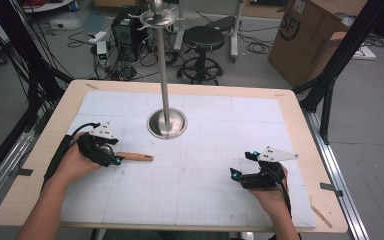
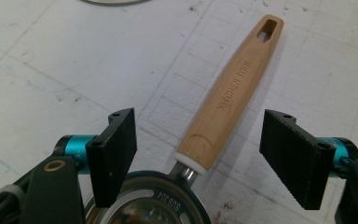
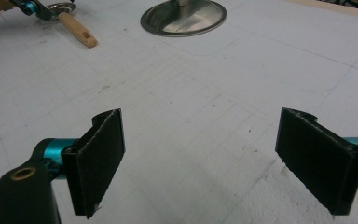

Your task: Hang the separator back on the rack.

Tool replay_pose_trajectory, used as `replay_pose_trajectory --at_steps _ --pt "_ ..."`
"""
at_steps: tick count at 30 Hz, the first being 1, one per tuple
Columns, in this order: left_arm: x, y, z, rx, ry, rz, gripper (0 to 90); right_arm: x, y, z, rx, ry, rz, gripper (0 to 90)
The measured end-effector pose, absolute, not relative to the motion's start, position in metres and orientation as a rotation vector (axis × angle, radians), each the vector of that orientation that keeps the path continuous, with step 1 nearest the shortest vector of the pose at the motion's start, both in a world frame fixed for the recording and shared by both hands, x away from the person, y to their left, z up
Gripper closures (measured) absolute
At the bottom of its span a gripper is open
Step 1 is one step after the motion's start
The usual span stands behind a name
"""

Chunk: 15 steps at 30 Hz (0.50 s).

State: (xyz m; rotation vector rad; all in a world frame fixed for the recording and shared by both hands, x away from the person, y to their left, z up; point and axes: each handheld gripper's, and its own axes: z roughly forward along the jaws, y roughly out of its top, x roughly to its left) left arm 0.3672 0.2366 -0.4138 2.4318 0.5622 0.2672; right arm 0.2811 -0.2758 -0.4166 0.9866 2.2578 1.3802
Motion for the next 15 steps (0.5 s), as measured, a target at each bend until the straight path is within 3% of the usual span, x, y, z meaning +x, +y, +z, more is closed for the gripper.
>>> replay_pose_trajectory --at_steps 9,15 --pt "0.3739 0.2368 -0.4190 2.498 0.583 0.247 33.3 0.2811 -0.2770 -0.4162 0.985 2.257 1.386 14.4" --pt "0.3764 0.2326 -0.4215 2.570 0.555 0.198 45.8 0.2803 -0.2751 -0.4150 0.972 2.261 1.389 14.4"
